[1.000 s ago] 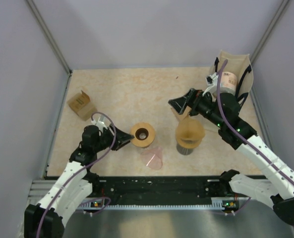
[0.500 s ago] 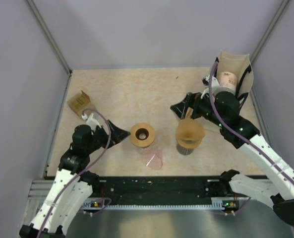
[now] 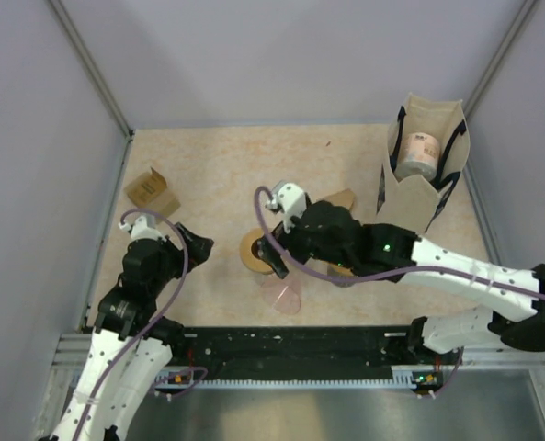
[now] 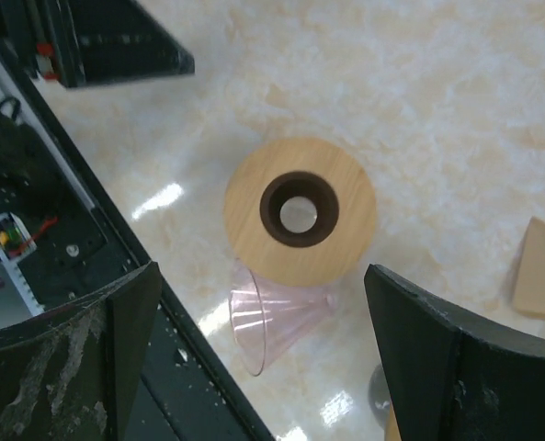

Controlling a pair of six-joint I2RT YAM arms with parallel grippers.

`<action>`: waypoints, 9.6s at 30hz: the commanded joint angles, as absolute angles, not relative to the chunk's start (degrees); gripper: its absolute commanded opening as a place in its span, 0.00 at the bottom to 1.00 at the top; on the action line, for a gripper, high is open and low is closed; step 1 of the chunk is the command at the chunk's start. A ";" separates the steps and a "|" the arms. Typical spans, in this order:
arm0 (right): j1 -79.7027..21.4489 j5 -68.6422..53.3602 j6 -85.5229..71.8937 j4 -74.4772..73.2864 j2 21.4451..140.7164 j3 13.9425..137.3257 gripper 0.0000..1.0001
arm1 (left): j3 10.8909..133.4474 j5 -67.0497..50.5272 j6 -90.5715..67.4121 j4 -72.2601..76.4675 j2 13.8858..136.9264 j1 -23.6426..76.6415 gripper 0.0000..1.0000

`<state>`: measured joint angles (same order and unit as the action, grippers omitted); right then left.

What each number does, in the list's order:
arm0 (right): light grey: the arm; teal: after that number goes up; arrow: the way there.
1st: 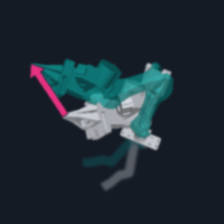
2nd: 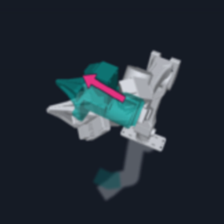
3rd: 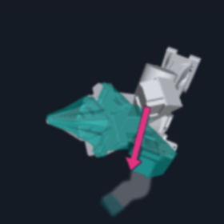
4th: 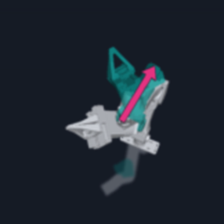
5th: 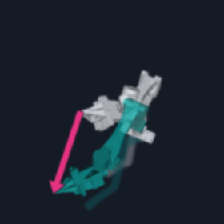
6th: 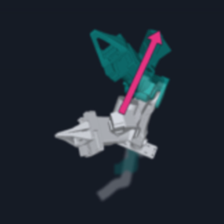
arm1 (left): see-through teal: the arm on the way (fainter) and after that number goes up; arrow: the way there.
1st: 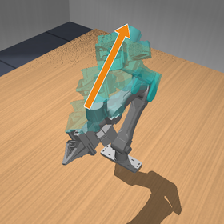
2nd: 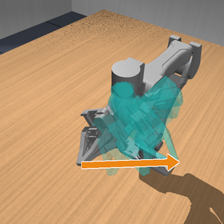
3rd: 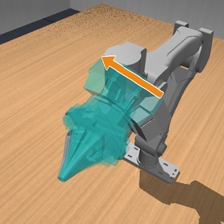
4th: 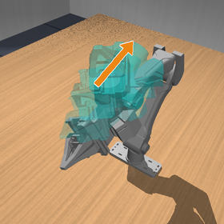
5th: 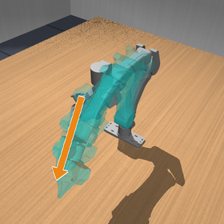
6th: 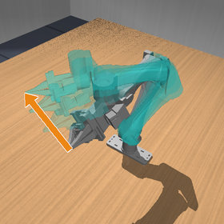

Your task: Place the coffee filter in the dripper

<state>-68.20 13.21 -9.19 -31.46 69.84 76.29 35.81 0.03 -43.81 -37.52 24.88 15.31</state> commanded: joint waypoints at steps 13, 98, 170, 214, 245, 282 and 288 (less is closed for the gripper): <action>-80.59 27.95 -16.52 -37.09 83.05 70.05 0.86 | 39.20 13.89 -45.97 -42.72 24.61 15.21 0.99; -45.97 -19.60 -22.33 -44.03 88.24 92.46 0.00 | 34.89 5.18 -43.51 -23.47 32.08 15.21 0.99; -49.57 1.76 -22.68 -59.85 102.57 99.49 0.00 | 37.26 -13.19 -44.74 -15.82 35.16 15.21 0.99; -49.57 -2.03 -23.12 -49.40 91.85 98.62 0.68 | 37.35 -29.09 -39.91 -16.16 38.58 15.29 0.99; -47.37 3.60 -25.40 -40.25 82.88 89.56 0.82 | 33.66 -27.07 -39.46 -23.91 32.62 16.00 0.99; -18.81 -5.62 8.25 -37.09 111.79 95.01 0.94 | 41.57 5.62 -41.66 -27.42 36.83 16.00 0.99; -17.14 -6.15 11.17 -36.30 117.77 97.81 0.94 | 41.22 7.21 -40.34 -27.86 35.33 16.00 0.99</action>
